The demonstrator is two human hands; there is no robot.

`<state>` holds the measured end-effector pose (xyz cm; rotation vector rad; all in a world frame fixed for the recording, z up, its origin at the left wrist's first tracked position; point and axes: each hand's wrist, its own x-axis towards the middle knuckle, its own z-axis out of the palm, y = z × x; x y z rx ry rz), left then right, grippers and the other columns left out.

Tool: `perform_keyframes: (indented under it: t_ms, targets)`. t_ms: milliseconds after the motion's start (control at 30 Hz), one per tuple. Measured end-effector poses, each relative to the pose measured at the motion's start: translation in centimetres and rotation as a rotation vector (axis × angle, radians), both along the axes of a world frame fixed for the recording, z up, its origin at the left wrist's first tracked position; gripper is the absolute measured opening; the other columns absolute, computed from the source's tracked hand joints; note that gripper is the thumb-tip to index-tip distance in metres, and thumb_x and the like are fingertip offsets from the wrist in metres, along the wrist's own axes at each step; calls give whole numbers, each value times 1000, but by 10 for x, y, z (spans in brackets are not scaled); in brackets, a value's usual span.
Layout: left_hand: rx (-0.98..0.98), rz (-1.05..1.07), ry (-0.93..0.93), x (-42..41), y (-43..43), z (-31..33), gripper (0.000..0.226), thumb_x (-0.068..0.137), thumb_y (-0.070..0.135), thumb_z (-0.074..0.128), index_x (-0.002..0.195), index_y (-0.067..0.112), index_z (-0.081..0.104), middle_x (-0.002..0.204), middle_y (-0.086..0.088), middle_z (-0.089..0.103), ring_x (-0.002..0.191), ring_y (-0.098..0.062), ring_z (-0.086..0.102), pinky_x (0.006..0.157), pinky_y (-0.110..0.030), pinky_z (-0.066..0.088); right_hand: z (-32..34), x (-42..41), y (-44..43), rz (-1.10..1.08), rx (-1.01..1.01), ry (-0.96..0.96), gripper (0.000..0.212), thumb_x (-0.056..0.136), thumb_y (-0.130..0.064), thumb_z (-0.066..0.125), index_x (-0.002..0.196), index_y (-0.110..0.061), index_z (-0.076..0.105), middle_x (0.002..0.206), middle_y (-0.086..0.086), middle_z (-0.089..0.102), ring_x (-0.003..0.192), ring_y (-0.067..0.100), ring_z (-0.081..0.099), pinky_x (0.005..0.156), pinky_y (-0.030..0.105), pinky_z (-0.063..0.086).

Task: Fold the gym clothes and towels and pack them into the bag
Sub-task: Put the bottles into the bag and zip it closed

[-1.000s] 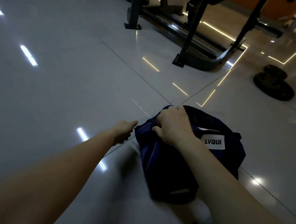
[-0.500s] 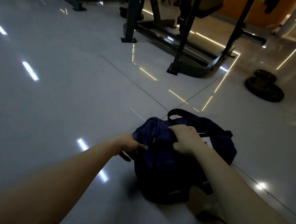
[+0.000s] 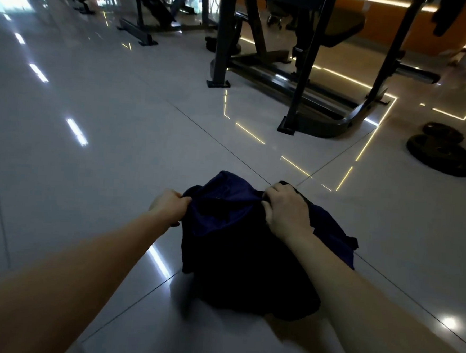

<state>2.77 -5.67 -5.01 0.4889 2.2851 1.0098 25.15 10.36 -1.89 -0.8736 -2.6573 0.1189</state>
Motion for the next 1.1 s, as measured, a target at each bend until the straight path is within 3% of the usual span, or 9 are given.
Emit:
perform_keyframes:
  t_ms: [167,300,400,500,633,767,867,1000,1100]
  targets:
    - [-187,200,3,-40,-30,-22,34,99,18,51,123,-3,62,119,-26,65,106,-42,65,82,-46,59,11,-23,4,7,-186,-154,37,92,-28,61,127,-18,55,130,3,54,118,25,50,97,41,45]
    - [-214,176,357,-24,-32,-6,38,98,25,52,131,6,48,128,-17,52,109,-37,57,88,-44,50,8,13,20,-254,-305,-485,67,82,-43,63,140,-19,41,135,10,51,123,33,50,101,48,43]
    - [13,-162,703,-1,-21,0,54,94,48,59,139,18,50,139,-8,49,125,-32,49,103,-45,42,-13,46,29,-325,-425,-552,66,86,-37,59,146,-23,36,142,9,49,127,35,49,105,49,43]
    - [-161,-524,864,14,-8,-3,58,87,61,61,135,28,57,145,2,50,139,-24,38,115,-45,28,-35,65,33,-280,-440,-540,69,94,-34,57,155,-28,27,145,7,47,131,32,47,106,48,43]
    - [-304,-585,1137,8,-13,-11,25,94,40,52,102,28,72,111,6,66,115,-20,51,101,-37,33,-51,69,36,-251,-250,-540,47,98,-37,57,143,-29,47,138,7,49,129,29,44,104,44,41]
    - [-286,-576,1060,-7,-18,-12,16,95,33,51,90,26,65,99,7,63,105,-21,55,90,-36,36,-50,61,42,-197,-152,-500,33,95,-33,59,127,-24,56,132,6,49,124,28,46,103,42,40]
    - [-299,-608,1018,-6,-15,-11,16,93,40,53,101,27,54,105,5,62,104,-23,56,91,-38,38,-51,56,46,-199,-266,-542,59,91,-30,64,143,-19,39,139,7,48,130,31,45,107,46,38]
    - [-411,-632,1096,-3,-16,-17,23,94,30,53,117,26,54,114,4,59,109,-21,55,92,-35,38,-61,57,48,-181,-228,-614,12,90,-21,58,101,-19,53,100,3,60,108,28,62,89,36,44]
    - [-451,-634,1086,-10,-15,-16,15,94,26,52,108,24,57,110,3,59,105,-21,56,87,-33,39,-60,66,50,-195,-141,-572,6,89,-17,54,92,-19,50,93,0,60,94,24,65,78,30,45]
